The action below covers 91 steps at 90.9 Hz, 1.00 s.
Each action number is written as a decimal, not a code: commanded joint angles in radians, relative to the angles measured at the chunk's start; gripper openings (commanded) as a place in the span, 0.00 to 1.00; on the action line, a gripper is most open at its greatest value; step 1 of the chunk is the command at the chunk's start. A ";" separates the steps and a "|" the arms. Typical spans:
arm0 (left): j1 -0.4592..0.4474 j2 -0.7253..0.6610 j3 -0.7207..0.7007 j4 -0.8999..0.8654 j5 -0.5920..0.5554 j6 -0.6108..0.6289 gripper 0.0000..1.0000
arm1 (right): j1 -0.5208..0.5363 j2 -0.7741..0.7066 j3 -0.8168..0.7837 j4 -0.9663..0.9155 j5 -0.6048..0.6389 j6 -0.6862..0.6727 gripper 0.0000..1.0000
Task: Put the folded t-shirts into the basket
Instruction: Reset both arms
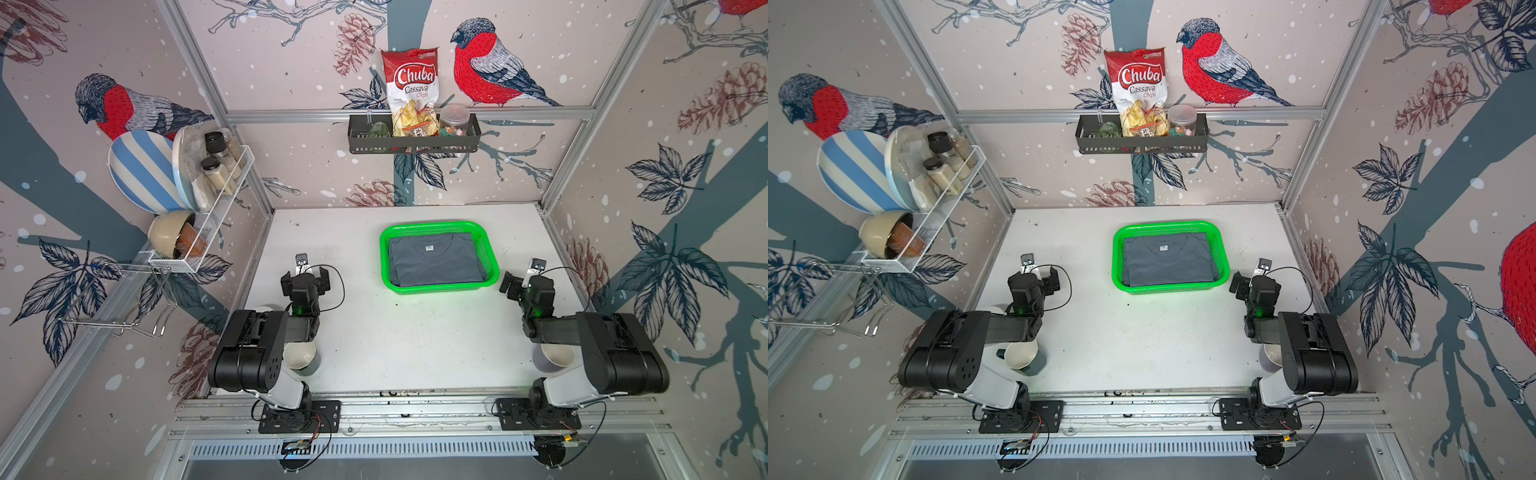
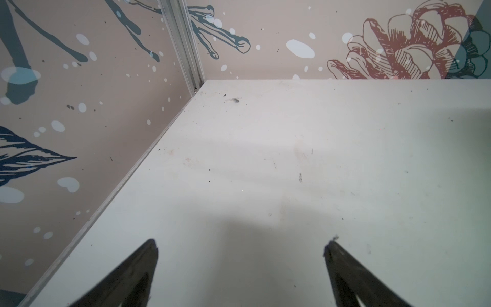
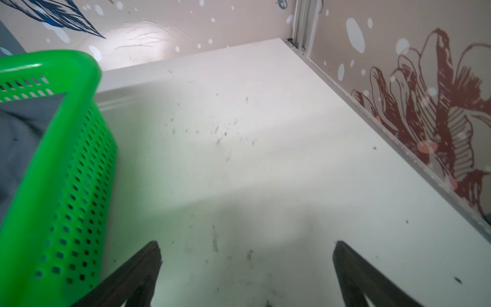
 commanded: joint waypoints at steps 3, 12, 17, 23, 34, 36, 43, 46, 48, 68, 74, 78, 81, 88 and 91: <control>0.006 -0.003 0.009 -0.036 0.024 -0.023 0.96 | 0.010 0.011 0.019 0.072 -0.028 -0.033 1.00; 0.005 -0.004 0.005 -0.027 0.026 -0.021 0.96 | 0.007 0.008 0.026 0.025 -0.026 -0.029 1.00; 0.007 -0.003 0.002 -0.017 0.028 -0.021 0.97 | 0.007 0.006 0.028 0.043 -0.024 -0.028 1.00; 0.006 -0.004 0.002 -0.021 0.028 -0.021 0.97 | 0.007 -0.004 0.037 -0.002 -0.023 -0.026 1.00; 0.007 -0.004 0.002 -0.021 0.027 -0.021 0.97 | 0.010 -0.005 0.035 0.003 -0.020 -0.028 1.00; 0.006 -0.004 0.002 -0.022 0.032 -0.018 0.97 | 0.010 -0.003 0.034 0.005 -0.020 -0.029 1.00; 0.006 -0.003 0.019 -0.053 0.095 0.006 0.97 | 0.010 -0.003 0.032 0.015 -0.020 -0.030 1.00; 0.005 -0.004 0.021 -0.053 0.120 0.013 0.96 | 0.010 -0.004 0.034 0.007 -0.018 -0.030 1.00; 0.006 -0.003 0.018 -0.051 0.127 0.017 0.96 | 0.011 -0.003 0.033 0.008 -0.018 -0.030 1.00; 0.006 -0.002 0.019 -0.052 0.131 0.018 0.97 | 0.014 -0.003 0.031 0.013 -0.011 -0.031 1.00; 0.005 -0.002 0.020 -0.051 0.131 0.019 0.97 | 0.014 -0.004 0.031 0.013 -0.012 -0.031 1.00; 0.006 -0.002 0.021 -0.052 0.132 0.019 0.96 | 0.015 -0.004 0.032 0.013 -0.011 -0.033 1.00; 0.006 -0.002 0.021 -0.053 0.131 0.019 0.96 | 0.015 -0.004 0.032 0.013 -0.011 -0.032 1.00; 0.005 -0.002 0.021 -0.052 0.131 0.018 0.96 | 0.015 -0.004 0.032 0.014 -0.011 -0.033 1.00; 0.006 -0.002 0.021 -0.053 0.130 0.019 0.97 | 0.014 -0.003 0.032 0.014 -0.012 -0.032 1.00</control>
